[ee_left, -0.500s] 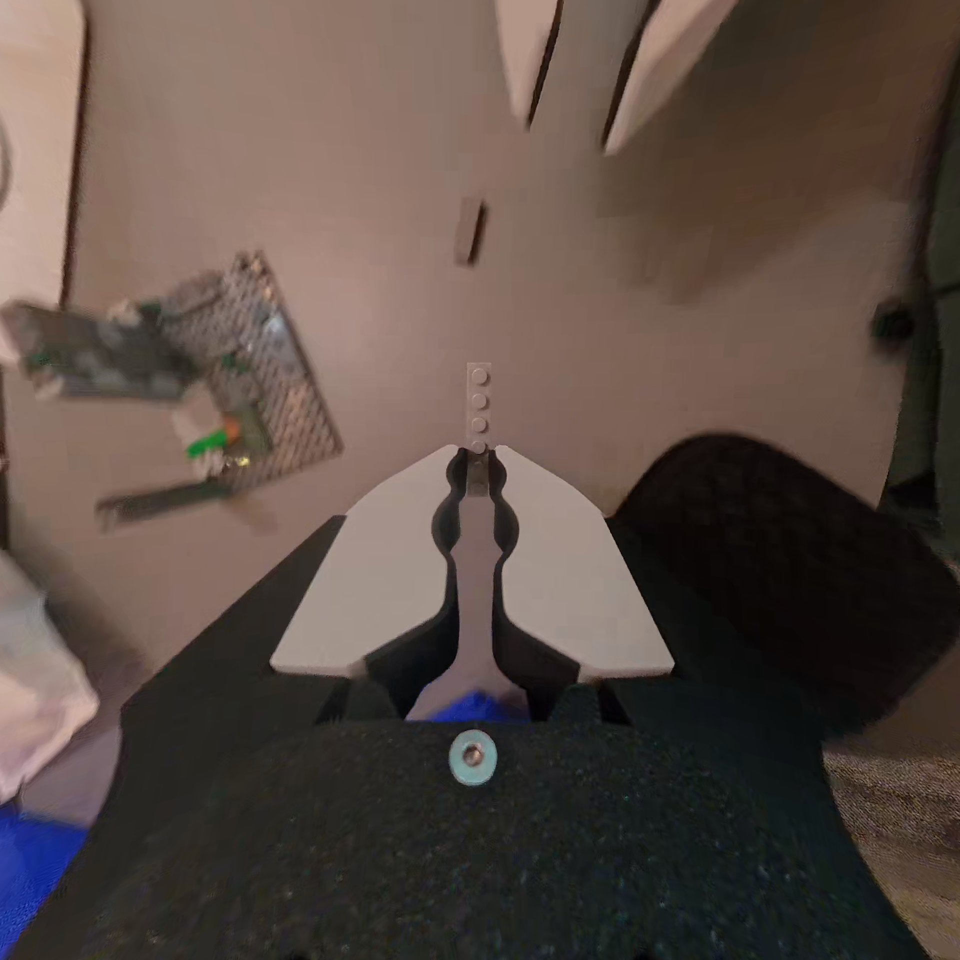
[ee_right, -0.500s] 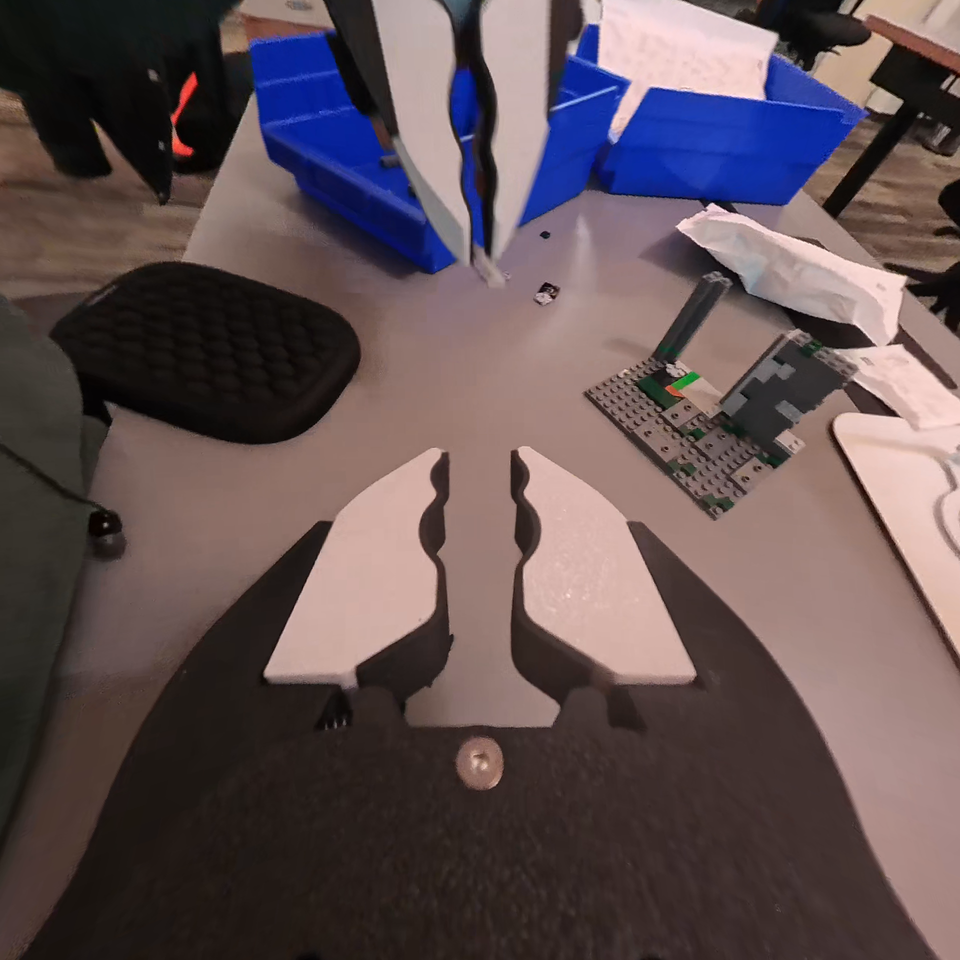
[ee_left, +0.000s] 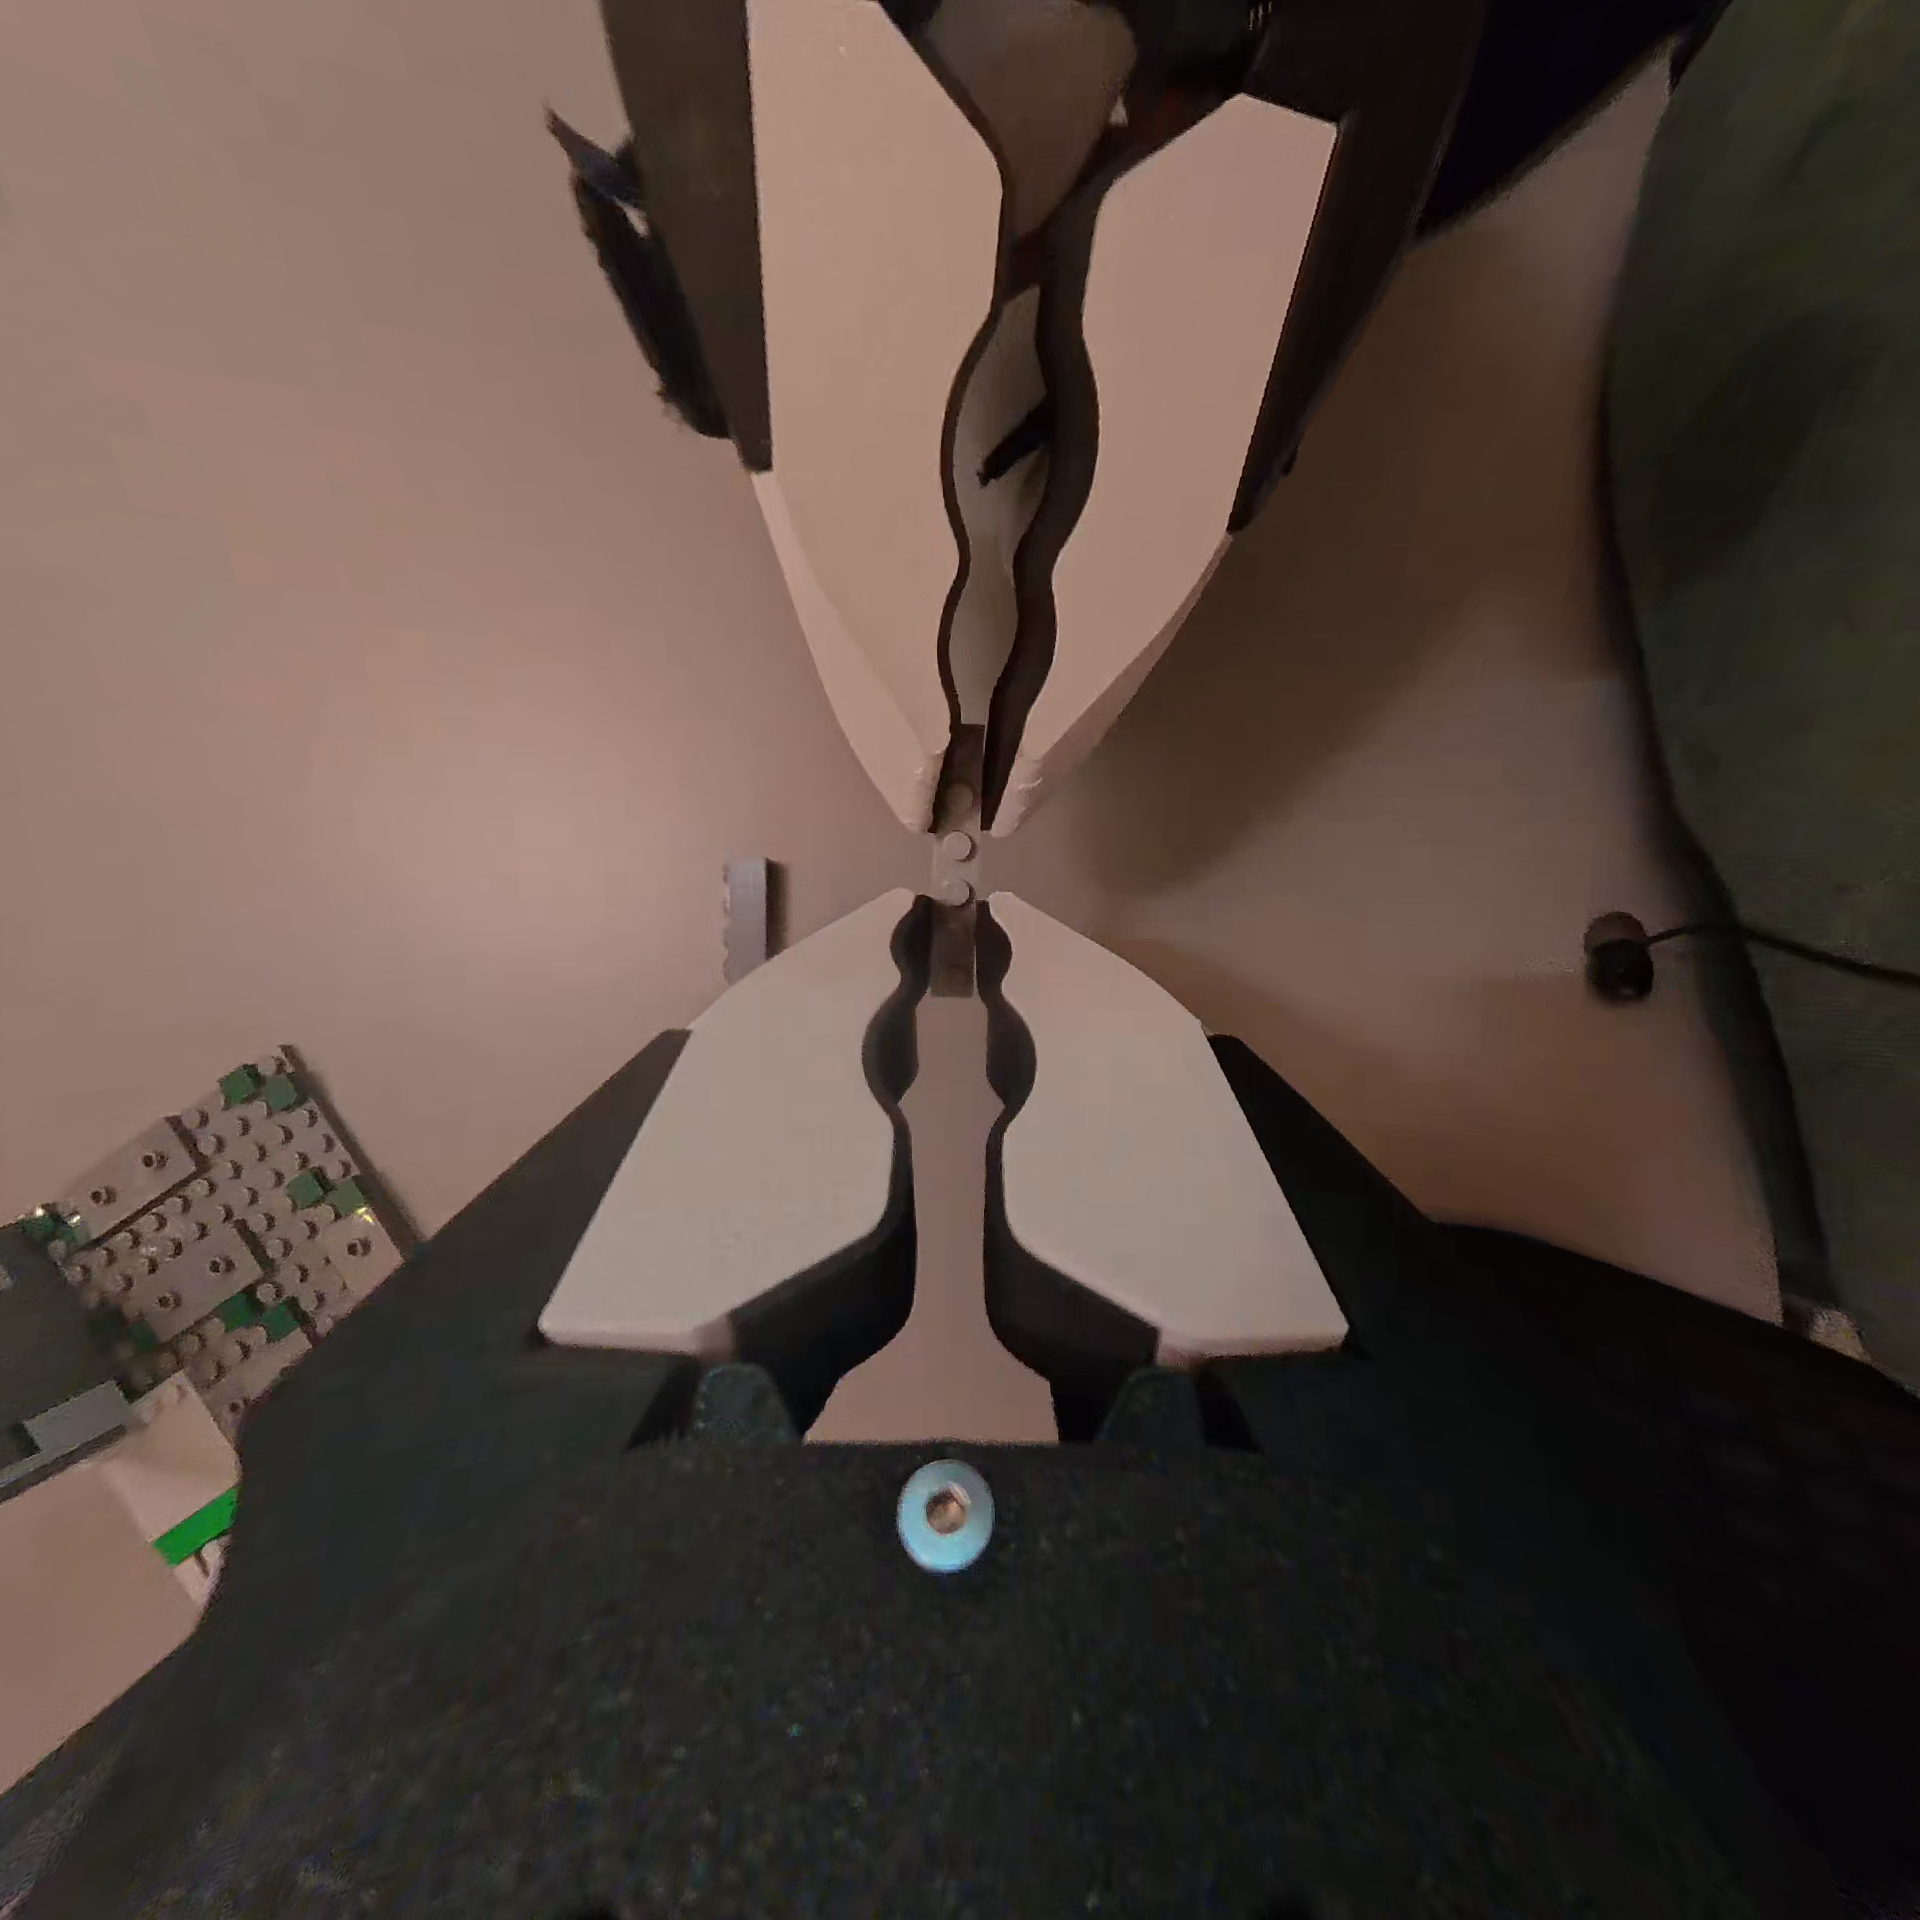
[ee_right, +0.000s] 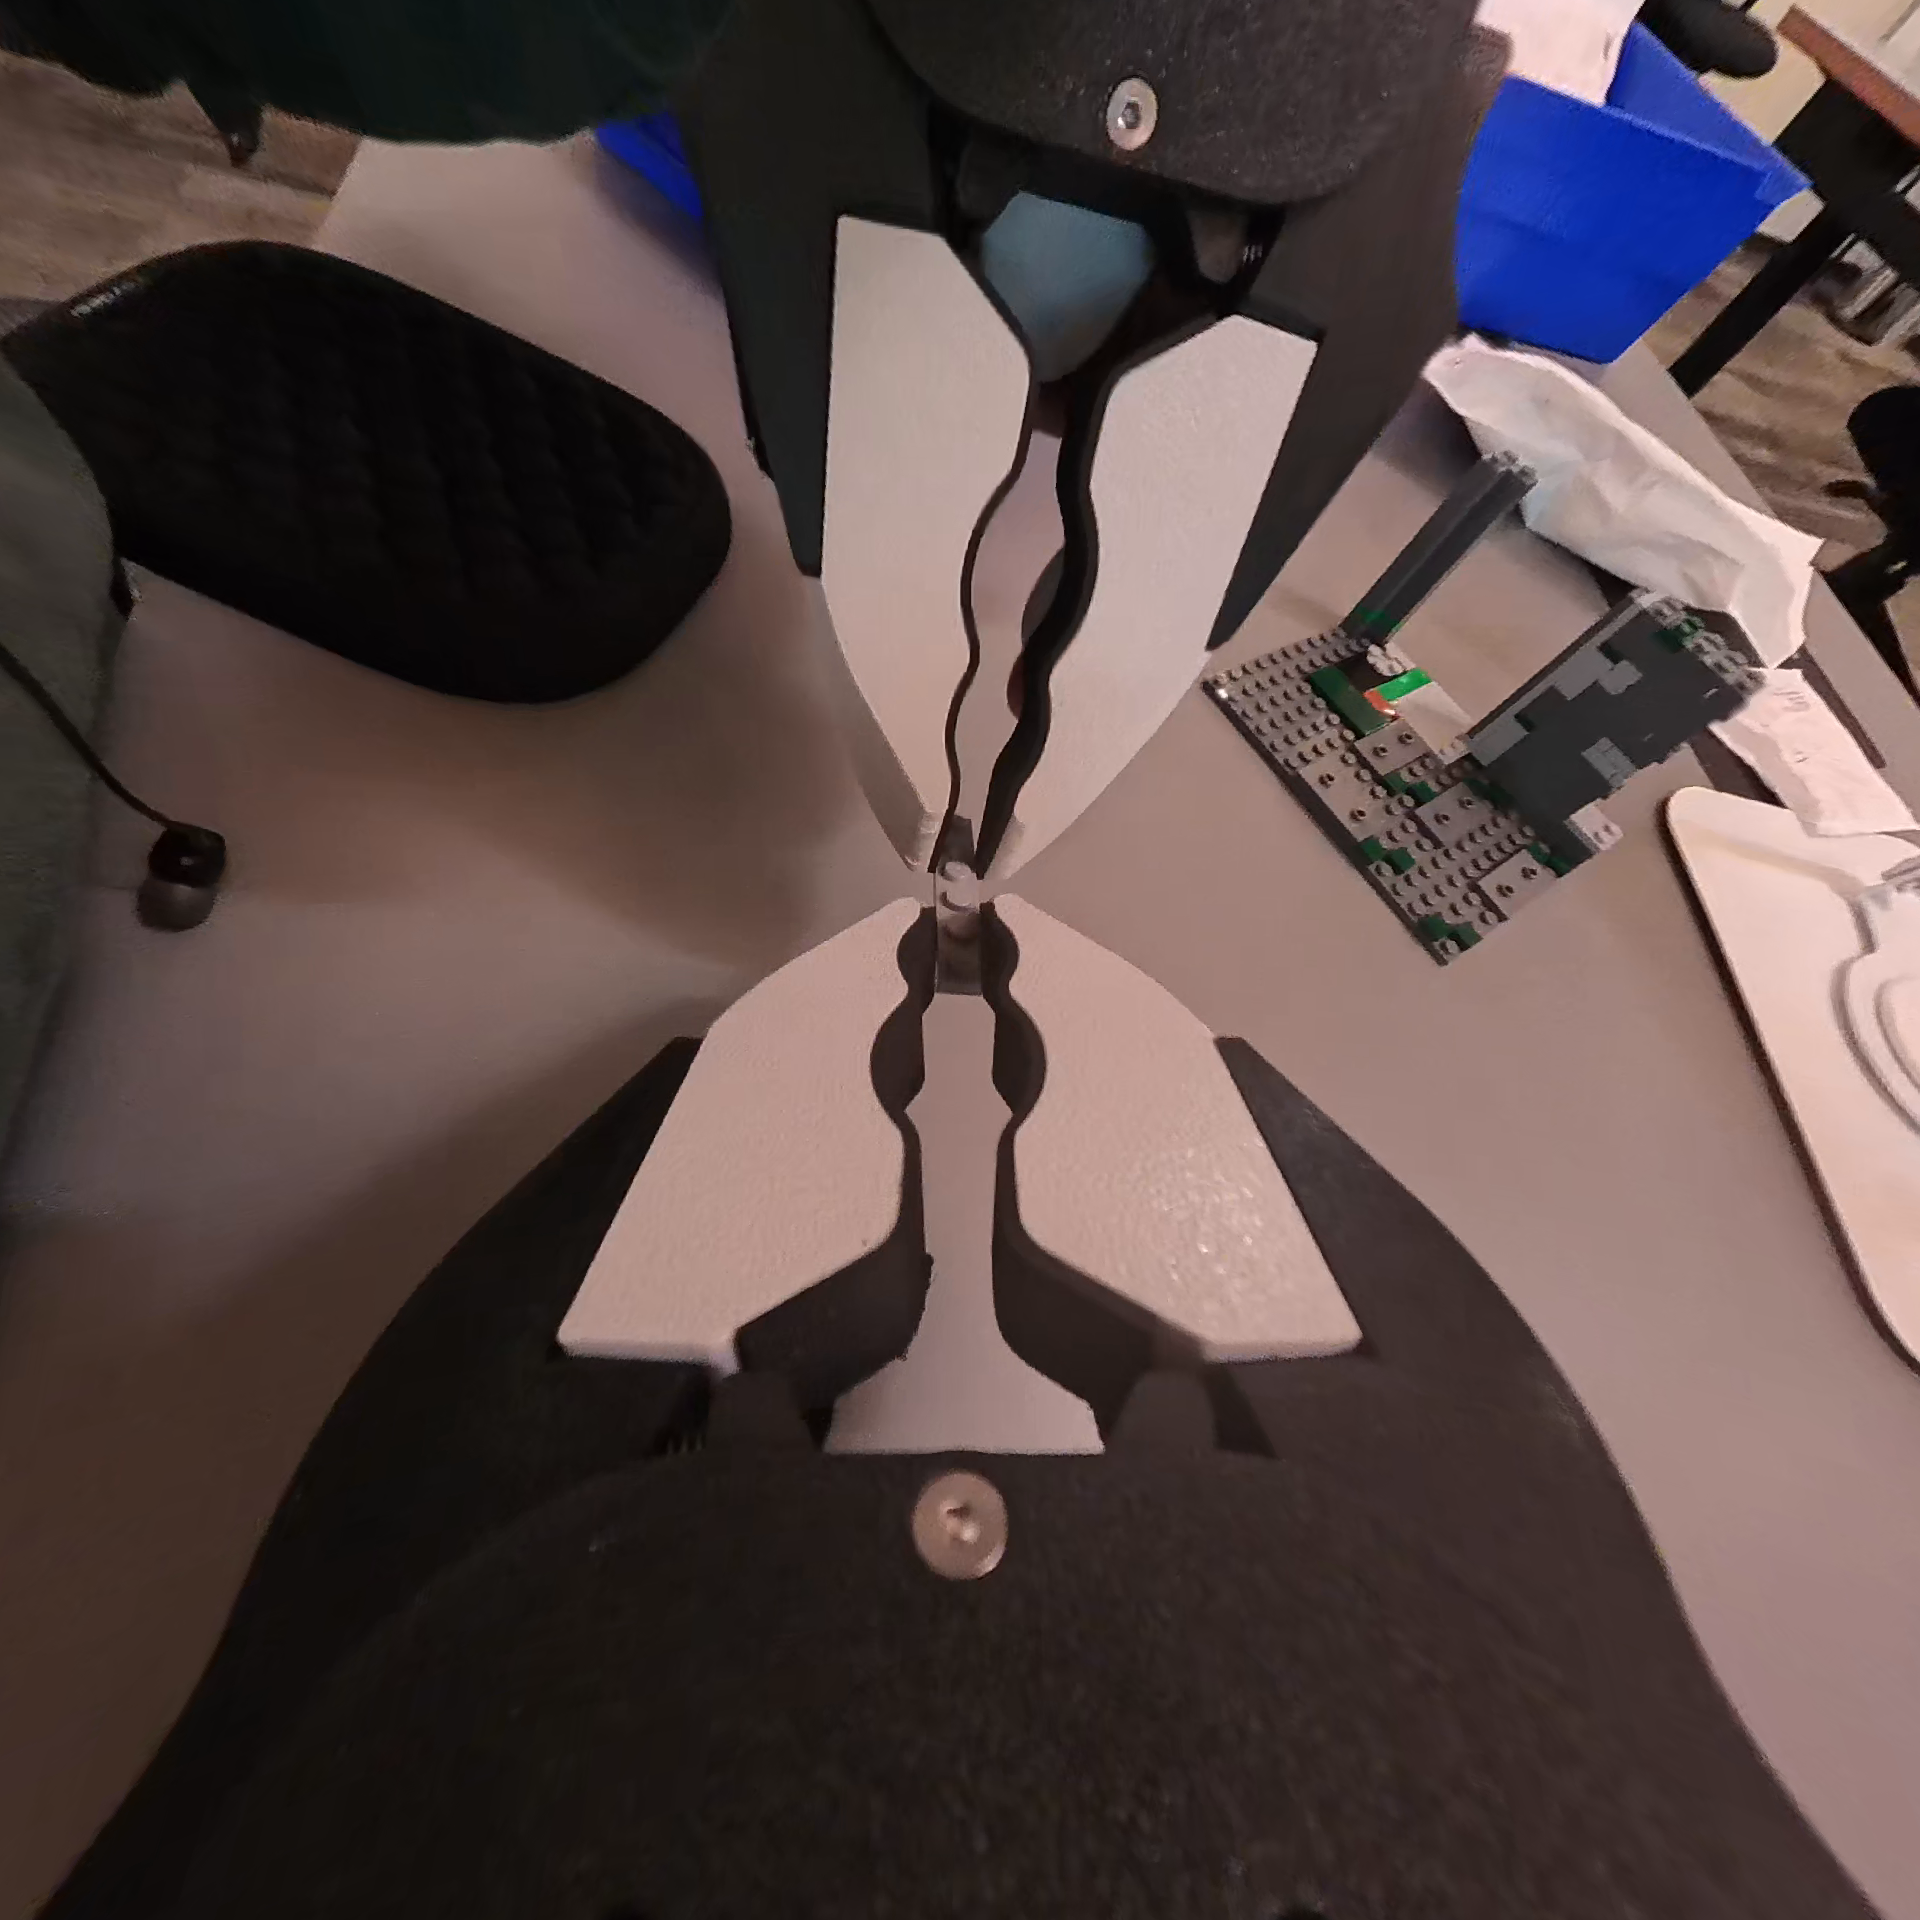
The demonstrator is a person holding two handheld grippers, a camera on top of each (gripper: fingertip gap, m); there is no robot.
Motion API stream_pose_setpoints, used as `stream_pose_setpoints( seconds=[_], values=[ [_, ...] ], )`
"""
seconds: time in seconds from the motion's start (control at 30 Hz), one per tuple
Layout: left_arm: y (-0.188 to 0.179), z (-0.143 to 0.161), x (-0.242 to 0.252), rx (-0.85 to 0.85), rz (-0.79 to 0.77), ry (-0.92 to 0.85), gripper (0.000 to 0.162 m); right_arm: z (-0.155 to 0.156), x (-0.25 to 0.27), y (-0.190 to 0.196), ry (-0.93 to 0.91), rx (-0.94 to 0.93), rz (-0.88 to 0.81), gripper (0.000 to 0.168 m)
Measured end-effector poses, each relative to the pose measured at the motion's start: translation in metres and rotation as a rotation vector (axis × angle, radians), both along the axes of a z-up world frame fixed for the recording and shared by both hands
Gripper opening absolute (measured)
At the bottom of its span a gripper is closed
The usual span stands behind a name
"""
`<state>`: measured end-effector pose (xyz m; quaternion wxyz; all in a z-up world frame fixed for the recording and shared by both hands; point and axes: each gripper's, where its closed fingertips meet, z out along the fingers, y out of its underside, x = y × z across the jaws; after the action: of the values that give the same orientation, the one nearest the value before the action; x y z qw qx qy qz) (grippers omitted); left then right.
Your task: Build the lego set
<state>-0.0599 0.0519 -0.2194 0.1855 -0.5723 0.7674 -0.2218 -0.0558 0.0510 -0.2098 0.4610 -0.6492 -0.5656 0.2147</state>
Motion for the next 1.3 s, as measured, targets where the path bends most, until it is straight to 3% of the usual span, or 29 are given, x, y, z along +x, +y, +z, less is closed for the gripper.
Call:
stream_pose_setpoints(
  seconds=[0.03, 0.17, 0.3, 0.43, 0.63, 0.7, 0.87, 1.03, 1.2, 1.3],
  values=[
    [0.002, 0.002, 0.001, 0.001, 0.010, -0.031, 0.009, 0.001, 0.002, 0.001, 0.009, 0.004, -0.012, 0.007],
    [0.018, 0.009, 0.005, -0.011, 0.172, -0.203, 0.014, -0.003, 0.033, 0.018, 0.028, -0.015, -0.158, 0.007],
    [0.039, -0.021, -0.002, 0.000, 0.341, -0.231, 0.016, -0.021, 0.070, 0.035, 0.008, -0.082, -0.301, 0.007],
    [0.046, -0.047, -0.004, 0.046, 0.338, -0.158, 0.018, -0.036, 0.081, 0.039, -0.037, -0.096, -0.280, 0.008],
    [0.054, -0.050, 0.006, -0.063, 0.332, -0.179, 0.022, -0.048, 0.081, 0.046, -0.083, -0.115, -0.205, 0.008],
    [0.055, -0.052, 0.009, -0.086, 0.325, -0.177, 0.022, -0.054, 0.083, 0.053, -0.107, -0.121, -0.216, 0.015],
    [0.056, -0.056, 0.013, -0.097, 0.299, -0.149, 0.014, -0.050, 0.089, 0.056, -0.081, -0.127, -0.233, 0.020],
    [0.058, -0.056, 0.020, 0.067, 0.252, -0.148, 0.010, -0.048, 0.087, 0.054, -0.061, -0.124, -0.248, 0.018],
    [0.076, -0.054, 0.025, 0.462, 0.208, -0.121, 0.010, -0.044, 0.074, 0.053, -0.047, -0.118, -0.235, 0.017],
    [0.070, -0.055, 0.028, 0.538, 0.157, -0.115, 0.010, -0.044, 0.068, 0.050, -0.049, -0.118, -0.223, 0.017]
  ],
)
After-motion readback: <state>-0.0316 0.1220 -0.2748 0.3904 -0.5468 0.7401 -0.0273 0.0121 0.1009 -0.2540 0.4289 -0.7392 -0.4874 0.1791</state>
